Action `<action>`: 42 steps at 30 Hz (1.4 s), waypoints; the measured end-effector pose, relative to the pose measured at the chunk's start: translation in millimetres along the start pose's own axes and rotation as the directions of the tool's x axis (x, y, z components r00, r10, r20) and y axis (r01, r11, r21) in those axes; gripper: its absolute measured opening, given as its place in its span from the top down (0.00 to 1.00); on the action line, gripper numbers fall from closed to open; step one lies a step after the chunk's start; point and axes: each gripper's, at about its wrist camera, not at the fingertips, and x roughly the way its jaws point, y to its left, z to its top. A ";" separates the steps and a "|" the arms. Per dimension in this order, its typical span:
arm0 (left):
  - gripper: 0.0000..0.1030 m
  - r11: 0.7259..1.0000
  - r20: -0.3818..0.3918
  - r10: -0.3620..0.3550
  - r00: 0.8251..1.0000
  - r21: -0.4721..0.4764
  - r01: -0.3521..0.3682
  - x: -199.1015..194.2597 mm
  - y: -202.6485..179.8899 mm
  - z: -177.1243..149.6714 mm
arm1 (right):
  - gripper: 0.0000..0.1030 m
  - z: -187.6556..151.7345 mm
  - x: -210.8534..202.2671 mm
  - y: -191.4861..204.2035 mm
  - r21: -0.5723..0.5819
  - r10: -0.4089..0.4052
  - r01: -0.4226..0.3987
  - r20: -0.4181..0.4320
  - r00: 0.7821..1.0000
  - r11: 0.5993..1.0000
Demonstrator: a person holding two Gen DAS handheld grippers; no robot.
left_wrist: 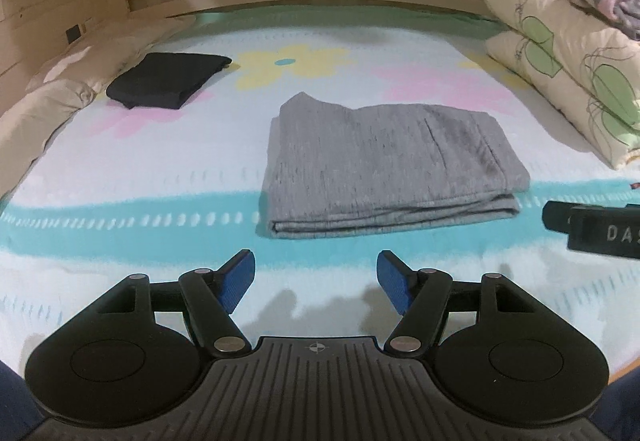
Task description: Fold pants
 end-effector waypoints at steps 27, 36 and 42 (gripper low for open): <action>0.36 1.000 -0.056 0.016 0.998 -0.015 -0.017 14.6 -1.6 -8.5 | 0.01 -12.2 21.5 14.1 -0.049 -0.035 0.032 -0.070 0.997 0.998; 0.36 1.000 -0.073 0.008 0.997 0.012 -0.007 17.3 -6.9 -11.1 | 0.01 -15.4 24.7 9.4 -0.045 -0.039 0.035 -0.087 0.995 0.998; 0.36 1.000 -0.078 0.006 0.997 0.015 -0.005 17.6 -6.9 -11.8 | 0.01 -15.1 25.7 9.6 -0.045 -0.038 0.034 -0.089 0.995 0.998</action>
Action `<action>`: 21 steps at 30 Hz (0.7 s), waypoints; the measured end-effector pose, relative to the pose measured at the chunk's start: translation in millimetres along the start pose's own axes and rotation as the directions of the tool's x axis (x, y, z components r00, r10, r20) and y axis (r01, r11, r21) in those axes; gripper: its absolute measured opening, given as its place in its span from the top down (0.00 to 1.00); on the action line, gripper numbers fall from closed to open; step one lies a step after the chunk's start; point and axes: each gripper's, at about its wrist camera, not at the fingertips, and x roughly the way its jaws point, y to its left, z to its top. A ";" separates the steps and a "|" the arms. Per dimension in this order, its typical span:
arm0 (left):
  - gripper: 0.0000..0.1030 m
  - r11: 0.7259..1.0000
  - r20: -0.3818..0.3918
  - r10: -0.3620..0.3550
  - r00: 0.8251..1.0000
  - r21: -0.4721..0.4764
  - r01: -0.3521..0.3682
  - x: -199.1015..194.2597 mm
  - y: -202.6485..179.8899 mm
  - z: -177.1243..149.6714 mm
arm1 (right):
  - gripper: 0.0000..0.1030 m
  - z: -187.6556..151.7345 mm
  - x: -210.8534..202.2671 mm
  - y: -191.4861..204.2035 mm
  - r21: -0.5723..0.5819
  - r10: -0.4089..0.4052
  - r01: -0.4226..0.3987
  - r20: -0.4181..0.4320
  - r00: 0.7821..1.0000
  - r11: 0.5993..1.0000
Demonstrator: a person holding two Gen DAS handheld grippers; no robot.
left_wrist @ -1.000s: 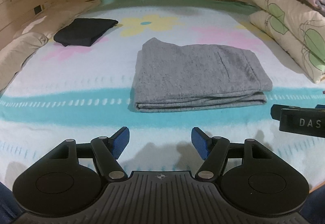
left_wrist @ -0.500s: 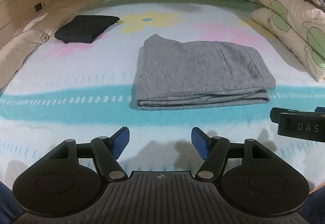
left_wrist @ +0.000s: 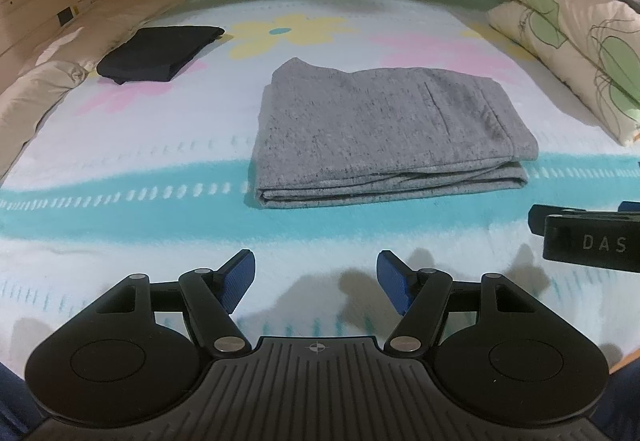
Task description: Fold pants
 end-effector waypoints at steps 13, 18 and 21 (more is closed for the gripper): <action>0.36 1.000 -0.015 0.003 1.000 0.015 -0.003 4.1 -0.2 -1.3 | 0.01 -0.8 1.3 3.5 -0.008 0.000 0.000 -0.006 1.000 1.000; 0.36 1.000 -0.015 0.003 1.000 0.017 -0.002 4.4 1.2 -1.7 | 0.01 -0.7 1.4 3.6 -0.007 0.000 0.000 -0.007 1.000 1.000; 0.36 1.000 -0.017 0.003 1.000 0.015 -0.003 4.6 0.4 -1.9 | 0.01 -0.6 1.8 4.2 -0.010 -0.002 0.002 -0.009 1.000 1.000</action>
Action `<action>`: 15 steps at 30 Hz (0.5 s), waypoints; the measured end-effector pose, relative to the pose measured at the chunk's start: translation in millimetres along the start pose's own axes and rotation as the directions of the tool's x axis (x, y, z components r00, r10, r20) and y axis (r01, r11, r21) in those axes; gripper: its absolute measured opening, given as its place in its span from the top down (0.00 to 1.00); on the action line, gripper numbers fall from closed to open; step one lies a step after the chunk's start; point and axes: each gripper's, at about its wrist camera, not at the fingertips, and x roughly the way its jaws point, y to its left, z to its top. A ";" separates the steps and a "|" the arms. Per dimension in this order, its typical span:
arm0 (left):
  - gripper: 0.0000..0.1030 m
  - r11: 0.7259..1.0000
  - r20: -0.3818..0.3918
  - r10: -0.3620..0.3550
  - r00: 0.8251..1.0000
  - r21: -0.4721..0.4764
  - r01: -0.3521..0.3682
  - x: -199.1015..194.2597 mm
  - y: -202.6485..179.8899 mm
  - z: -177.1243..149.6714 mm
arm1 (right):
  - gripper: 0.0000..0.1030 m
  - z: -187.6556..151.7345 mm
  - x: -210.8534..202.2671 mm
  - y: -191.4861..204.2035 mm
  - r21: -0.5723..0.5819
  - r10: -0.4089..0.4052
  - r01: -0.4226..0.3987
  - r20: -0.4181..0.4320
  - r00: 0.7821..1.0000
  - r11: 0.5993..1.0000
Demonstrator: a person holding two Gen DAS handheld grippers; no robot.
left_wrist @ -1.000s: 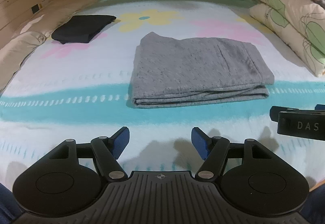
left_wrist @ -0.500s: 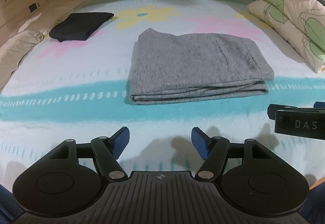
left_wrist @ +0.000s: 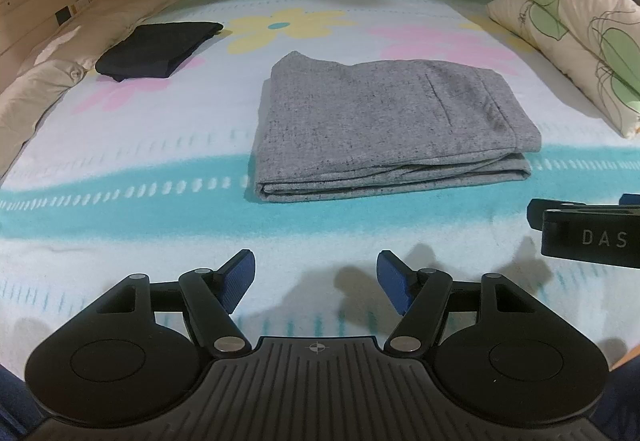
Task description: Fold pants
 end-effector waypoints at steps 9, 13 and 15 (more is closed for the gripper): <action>0.36 1.000 0.001 0.000 1.000 -0.002 0.000 0.2 -0.2 0.3 | 0.01 -0.5 1.3 3.2 -0.006 -0.005 0.005 -0.005 1.000 1.000; 0.36 1.000 0.002 0.001 1.000 -0.002 -0.001 0.8 0.1 0.1 | 0.01 -0.3 2.0 3.1 -0.007 -0.006 0.006 -0.007 1.000 1.000; 0.36 1.000 0.001 -0.001 1.000 -0.001 0.001 1.0 0.4 0.2 | 0.01 -0.1 2.3 2.7 -0.008 -0.005 0.005 -0.007 1.000 1.000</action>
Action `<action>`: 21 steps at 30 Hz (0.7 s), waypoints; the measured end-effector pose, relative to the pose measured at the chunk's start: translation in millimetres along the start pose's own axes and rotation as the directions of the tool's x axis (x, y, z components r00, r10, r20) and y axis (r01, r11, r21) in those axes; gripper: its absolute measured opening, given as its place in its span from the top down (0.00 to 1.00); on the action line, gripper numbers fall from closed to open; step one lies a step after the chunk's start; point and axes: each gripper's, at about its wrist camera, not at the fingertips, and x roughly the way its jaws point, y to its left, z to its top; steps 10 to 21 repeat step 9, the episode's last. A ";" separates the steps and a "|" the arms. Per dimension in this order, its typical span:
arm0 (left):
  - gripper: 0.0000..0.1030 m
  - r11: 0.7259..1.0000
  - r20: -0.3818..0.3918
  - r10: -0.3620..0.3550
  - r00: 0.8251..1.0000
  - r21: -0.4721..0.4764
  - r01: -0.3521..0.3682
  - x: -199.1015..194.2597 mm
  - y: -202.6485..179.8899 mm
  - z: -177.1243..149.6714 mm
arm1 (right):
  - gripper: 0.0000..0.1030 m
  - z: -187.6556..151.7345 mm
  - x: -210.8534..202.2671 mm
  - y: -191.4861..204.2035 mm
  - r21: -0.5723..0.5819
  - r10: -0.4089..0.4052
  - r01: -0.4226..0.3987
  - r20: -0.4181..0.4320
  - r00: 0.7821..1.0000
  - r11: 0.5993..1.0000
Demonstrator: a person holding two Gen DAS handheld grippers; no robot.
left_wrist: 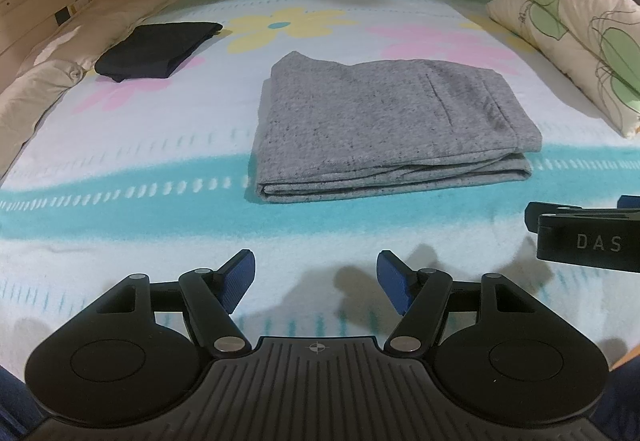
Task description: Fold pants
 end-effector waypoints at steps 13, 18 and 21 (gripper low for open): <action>0.36 1.000 0.003 -0.003 1.000 0.002 0.003 -0.4 -2.0 1.1 | 0.01 -0.5 0.5 0.8 0.000 -0.001 0.001 -0.002 1.000 1.000; 0.36 1.000 0.003 -0.003 1.000 0.002 0.003 -0.4 -2.0 1.1 | 0.01 -0.5 0.5 0.8 0.000 -0.001 0.001 -0.002 1.000 1.000; 0.36 1.000 0.003 -0.003 1.000 0.002 0.003 -0.4 -2.0 1.1 | 0.01 -0.5 0.5 0.8 0.000 -0.001 0.001 -0.002 1.000 1.000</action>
